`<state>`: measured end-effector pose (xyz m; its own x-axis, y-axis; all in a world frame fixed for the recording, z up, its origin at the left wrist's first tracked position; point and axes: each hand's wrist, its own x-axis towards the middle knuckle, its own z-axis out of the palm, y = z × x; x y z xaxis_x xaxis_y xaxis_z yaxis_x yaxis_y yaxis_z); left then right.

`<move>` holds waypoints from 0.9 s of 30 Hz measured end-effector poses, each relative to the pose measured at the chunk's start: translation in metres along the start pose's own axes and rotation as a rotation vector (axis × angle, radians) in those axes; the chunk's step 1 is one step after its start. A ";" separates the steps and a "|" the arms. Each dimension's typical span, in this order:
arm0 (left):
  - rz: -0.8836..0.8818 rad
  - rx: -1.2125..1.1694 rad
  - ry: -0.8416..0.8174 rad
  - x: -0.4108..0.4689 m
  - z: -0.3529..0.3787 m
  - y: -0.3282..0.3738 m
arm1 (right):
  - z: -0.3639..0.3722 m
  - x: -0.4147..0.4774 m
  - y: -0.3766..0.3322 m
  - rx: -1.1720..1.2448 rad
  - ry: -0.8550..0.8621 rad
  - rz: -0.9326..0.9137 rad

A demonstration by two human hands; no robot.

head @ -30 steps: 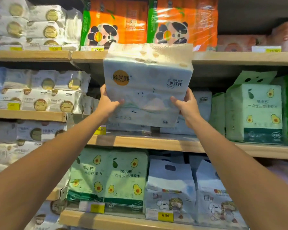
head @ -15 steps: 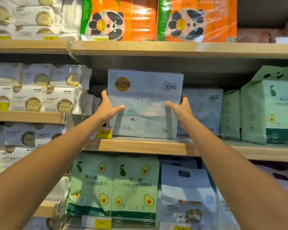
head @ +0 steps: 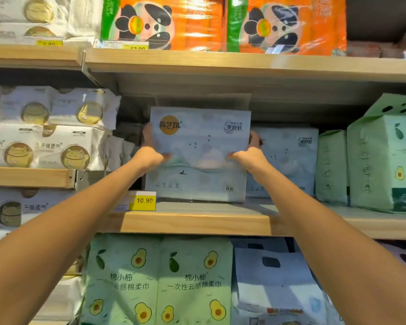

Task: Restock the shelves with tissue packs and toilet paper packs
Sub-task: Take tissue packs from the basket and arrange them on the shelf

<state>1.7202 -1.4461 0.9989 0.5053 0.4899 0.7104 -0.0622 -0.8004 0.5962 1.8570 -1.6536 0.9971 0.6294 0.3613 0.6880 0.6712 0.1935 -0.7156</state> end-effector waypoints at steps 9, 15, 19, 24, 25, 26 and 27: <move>-0.001 0.023 0.086 0.021 0.007 -0.002 | 0.014 0.023 0.003 -0.016 0.000 -0.009; -0.023 0.022 0.085 0.030 -0.001 -0.019 | 0.028 0.035 0.010 -0.041 -0.043 0.025; -0.139 0.055 0.056 0.032 -0.004 -0.031 | 0.032 0.035 0.016 -0.071 -0.081 0.054; -0.182 0.085 0.117 0.029 0.003 -0.027 | 0.035 0.038 0.020 -0.088 -0.091 0.049; -0.172 0.082 0.137 0.029 0.005 -0.025 | 0.035 0.038 0.020 -0.083 -0.088 0.047; -0.154 0.081 0.154 0.029 0.006 -0.023 | 0.035 0.038 0.020 -0.083 -0.085 0.039; -0.148 0.072 0.161 0.029 0.007 -0.022 | 0.035 0.038 0.021 -0.085 -0.087 0.030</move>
<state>1.7423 -1.4167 1.0044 0.3602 0.6483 0.6708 0.0672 -0.7353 0.6744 1.8808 -1.6040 1.0039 0.6163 0.4440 0.6505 0.6854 0.1045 -0.7206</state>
